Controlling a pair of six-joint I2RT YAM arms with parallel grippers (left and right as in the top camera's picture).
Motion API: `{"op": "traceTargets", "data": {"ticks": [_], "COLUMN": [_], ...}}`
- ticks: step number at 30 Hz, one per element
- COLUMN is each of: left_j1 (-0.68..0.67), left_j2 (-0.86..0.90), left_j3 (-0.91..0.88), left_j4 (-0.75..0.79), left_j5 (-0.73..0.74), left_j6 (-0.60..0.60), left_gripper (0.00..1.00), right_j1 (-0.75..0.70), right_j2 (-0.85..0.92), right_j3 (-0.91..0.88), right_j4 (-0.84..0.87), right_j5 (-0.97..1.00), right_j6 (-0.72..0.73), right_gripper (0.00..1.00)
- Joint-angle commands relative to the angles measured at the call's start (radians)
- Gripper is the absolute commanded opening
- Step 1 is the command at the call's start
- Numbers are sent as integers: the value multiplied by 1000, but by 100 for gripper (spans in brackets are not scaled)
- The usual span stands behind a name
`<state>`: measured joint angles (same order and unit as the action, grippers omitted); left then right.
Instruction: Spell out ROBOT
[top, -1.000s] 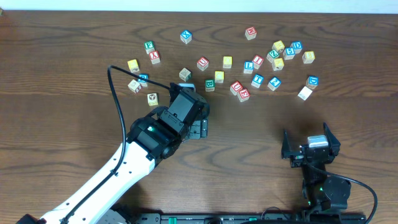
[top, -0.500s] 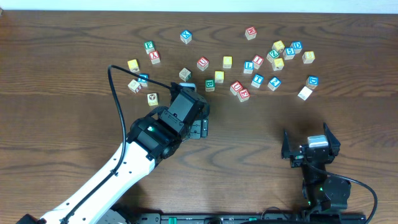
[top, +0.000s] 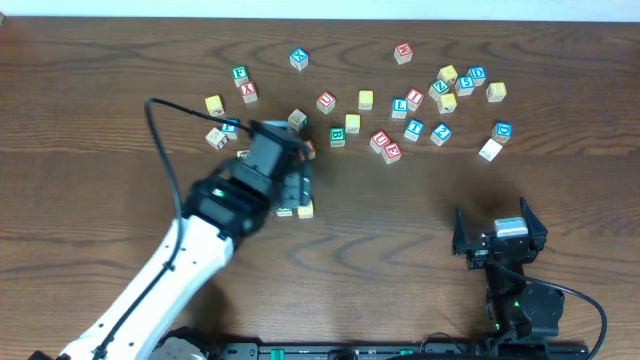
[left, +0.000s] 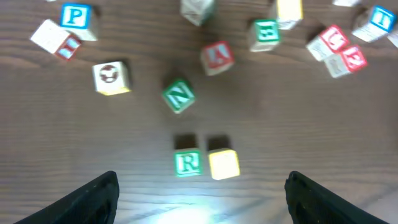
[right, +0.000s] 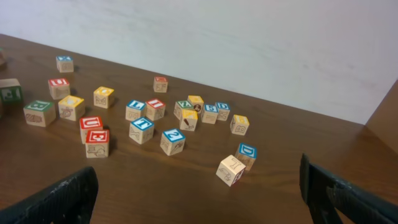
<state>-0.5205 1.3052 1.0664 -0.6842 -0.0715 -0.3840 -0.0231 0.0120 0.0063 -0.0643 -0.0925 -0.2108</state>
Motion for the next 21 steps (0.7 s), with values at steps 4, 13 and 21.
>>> {"op": "traceTargets", "data": {"ticks": [4, 13, 21], "left_j1": [256, 520, 546], "left_j2": [-30, -30, -30], "left_j3": [21, 21, 21], "left_j4": [-35, -94, -119], "left_j5": [217, 222, 222], "left_j6": [185, 250, 290], "left_gripper": [84, 84, 84], "right_j1": [-3, -3, -3], "right_j2": [-5, -5, -5], "right_j3": [-1, -1, -1], "right_j4": [-5, -5, -5], "right_j5": [4, 4, 4], "right_j6": [16, 16, 16], "right_gripper": [99, 99, 99]}}
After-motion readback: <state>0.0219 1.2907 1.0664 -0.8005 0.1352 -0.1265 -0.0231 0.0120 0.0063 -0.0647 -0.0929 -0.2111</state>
